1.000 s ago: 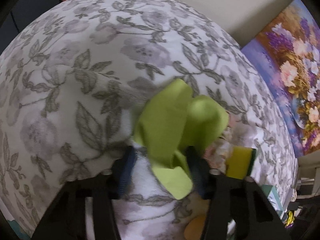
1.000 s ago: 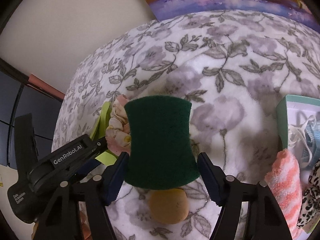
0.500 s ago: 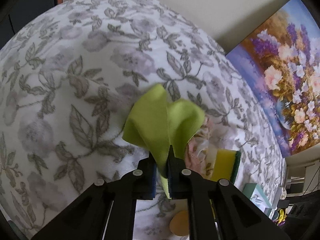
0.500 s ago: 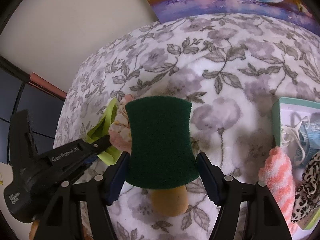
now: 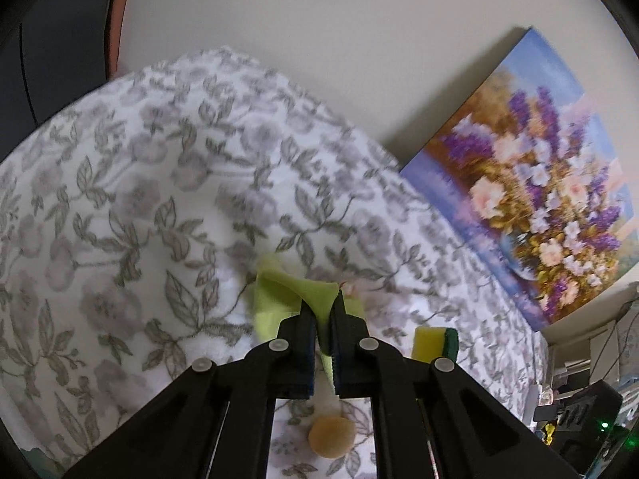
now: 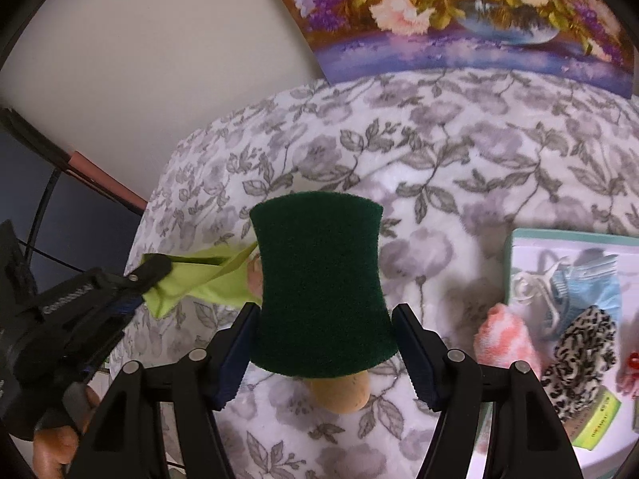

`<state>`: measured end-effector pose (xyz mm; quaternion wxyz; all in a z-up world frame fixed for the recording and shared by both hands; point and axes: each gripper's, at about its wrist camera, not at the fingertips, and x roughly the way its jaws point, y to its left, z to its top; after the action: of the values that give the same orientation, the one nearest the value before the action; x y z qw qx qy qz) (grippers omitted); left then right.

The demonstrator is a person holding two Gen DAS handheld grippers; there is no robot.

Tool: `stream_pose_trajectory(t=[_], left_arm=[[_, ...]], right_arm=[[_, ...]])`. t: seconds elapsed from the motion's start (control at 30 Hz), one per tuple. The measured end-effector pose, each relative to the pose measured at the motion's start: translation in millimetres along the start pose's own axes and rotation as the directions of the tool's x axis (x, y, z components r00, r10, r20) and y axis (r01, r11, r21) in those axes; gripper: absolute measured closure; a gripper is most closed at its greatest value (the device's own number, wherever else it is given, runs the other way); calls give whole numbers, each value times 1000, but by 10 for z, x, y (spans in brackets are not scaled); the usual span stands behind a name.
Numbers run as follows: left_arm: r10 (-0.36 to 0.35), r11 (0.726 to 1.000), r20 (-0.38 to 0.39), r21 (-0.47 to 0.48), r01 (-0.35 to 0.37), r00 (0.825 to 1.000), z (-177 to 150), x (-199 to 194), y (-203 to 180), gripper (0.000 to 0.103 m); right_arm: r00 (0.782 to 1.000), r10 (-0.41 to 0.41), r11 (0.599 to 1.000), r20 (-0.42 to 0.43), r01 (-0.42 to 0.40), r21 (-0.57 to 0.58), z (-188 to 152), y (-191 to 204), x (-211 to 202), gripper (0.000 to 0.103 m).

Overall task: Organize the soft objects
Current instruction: 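Lift and carry the cloth with the left tool while the right tool carries the sponge to the tray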

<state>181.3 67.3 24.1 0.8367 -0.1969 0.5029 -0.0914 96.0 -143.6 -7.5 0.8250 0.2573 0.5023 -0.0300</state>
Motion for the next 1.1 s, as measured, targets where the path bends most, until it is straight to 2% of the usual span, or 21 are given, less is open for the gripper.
stream_pose_trajectory(t=[0.27,0.43,0.6,0.73,0.93,1.1], left_arm=[[-46,998,95,42,42,994,36,-434,-136,97],[-68,996,124,64,61,990,10,-597,-218,97],[-79,993,122,102,67,989,-71,-638,-374,97],[-84,987,113,145,67,990,-177,-641,-538,97],[-59,973,126,231,29,990,-364,-673,-832,97],[-52,960,125,279,15,991,-503,-685,-1035,97]], right_arm=[[999,-13,1000,49,13,-8,25,-15,-276,33],[998,-29,999,63,30,-17,20,-31,-385,33],[996,-58,998,65,58,-7,11,-123,-466,33],[991,-120,993,66,121,-8,0,-212,-549,33],[978,-198,980,62,199,3,-31,-419,-716,33],[975,-211,977,72,210,24,-56,-582,-877,33]])
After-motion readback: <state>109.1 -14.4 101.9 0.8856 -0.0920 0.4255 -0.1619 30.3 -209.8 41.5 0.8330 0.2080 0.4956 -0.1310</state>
